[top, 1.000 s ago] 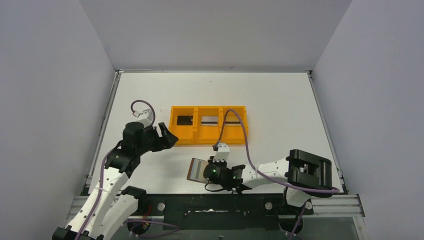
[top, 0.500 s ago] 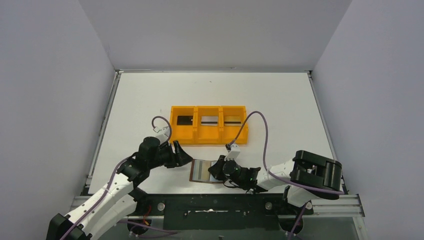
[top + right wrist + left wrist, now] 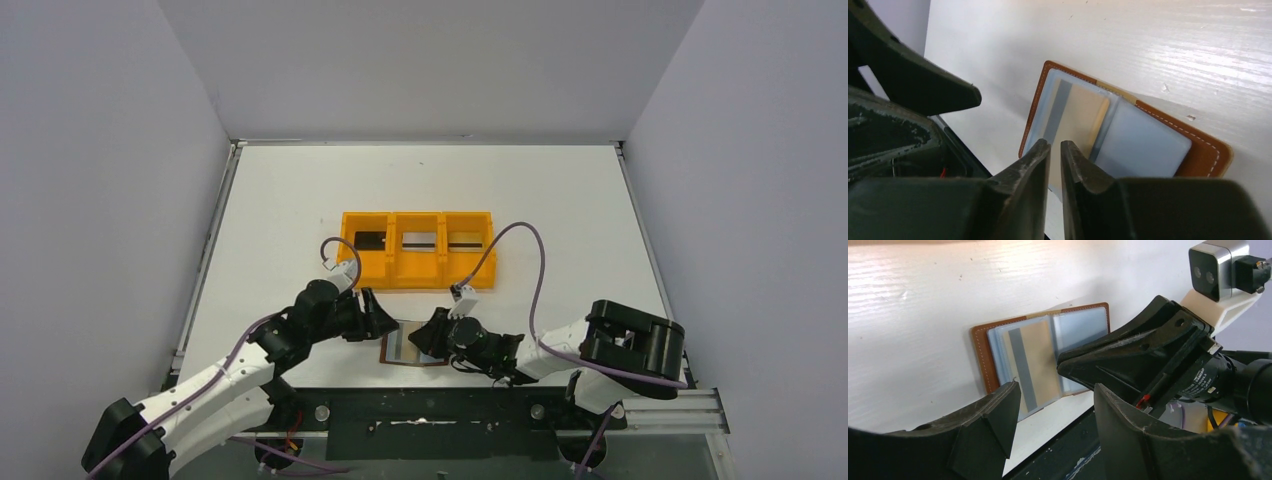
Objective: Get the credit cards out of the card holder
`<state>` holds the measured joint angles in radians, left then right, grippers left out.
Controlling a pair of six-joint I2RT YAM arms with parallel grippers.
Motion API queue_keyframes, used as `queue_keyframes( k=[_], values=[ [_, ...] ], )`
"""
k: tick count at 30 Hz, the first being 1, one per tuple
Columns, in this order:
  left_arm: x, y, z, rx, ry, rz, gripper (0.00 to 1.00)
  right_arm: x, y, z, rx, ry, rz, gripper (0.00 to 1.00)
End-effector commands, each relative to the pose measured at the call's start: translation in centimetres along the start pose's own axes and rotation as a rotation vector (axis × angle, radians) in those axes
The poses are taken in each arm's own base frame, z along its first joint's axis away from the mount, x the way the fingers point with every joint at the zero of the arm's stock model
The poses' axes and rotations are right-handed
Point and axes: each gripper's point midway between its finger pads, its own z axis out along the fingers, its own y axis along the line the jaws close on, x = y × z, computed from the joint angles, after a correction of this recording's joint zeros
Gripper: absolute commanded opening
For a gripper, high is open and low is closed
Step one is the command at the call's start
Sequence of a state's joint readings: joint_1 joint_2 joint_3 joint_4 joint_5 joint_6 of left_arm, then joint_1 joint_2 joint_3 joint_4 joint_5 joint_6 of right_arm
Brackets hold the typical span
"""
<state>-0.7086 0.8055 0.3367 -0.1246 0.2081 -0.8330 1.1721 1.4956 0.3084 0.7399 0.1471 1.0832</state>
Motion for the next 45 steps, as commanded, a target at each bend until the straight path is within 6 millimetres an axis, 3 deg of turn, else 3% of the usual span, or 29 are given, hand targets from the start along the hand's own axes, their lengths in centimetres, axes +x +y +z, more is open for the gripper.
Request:
queue_keyframes(
  k=[1, 4, 8, 15, 22, 26, 29, 38, 45],
  values=[
    [-2.2, -0.8, -0.4, 0.003, -0.105, 0.002, 0.55, -1.8, 1.2, 0.6, 0.080, -0.059, -0.039, 0.24],
    [-2.9, -0.1, -1.2, -0.040, -0.155, -0.006, 0.55, -1.7, 0.2, 0.8, 0.231, -0.054, -0.103, 0.36],
    [-3.7, 0.4, -2.1, -0.079, -0.206, -0.011, 0.55, -1.8, -0.2, 0.5, 0.384, -0.080, -0.183, 0.43],
    [-4.6, 0.5, -3.4, -0.104, -0.253, -0.008, 0.55, -1.7, -1.4, 0.7, 0.580, -0.073, -0.248, 0.46],
    [-4.9, 0.5, -3.9, -0.117, -0.269, -0.002, 0.56, -0.6, -1.6, 1.7, 0.646, -0.027, -0.299, 0.45],
    [-5.0, 0.6, -4.2, -0.123, -0.276, 0.001, 0.55, -0.2, -2.2, 2.0, 0.687, -0.010, -0.318, 0.39],
    [-5.1, 0.5, -4.2, -0.121, -0.280, 0.000, 0.56, -0.2, -2.6, 1.9, 0.716, -0.014, -0.323, 0.26],
    [-4.7, 0.4, -3.7, -0.112, -0.254, 0.001, 0.55, -0.6, -1.2, 2.5, 0.590, -0.011, -0.281, 0.01],
    [-4.4, 0.4, -3.1, -0.110, -0.230, 0.003, 0.55, -0.8, -0.1, 2.7, 0.405, -0.009, -0.168, 0.00]
  ],
)
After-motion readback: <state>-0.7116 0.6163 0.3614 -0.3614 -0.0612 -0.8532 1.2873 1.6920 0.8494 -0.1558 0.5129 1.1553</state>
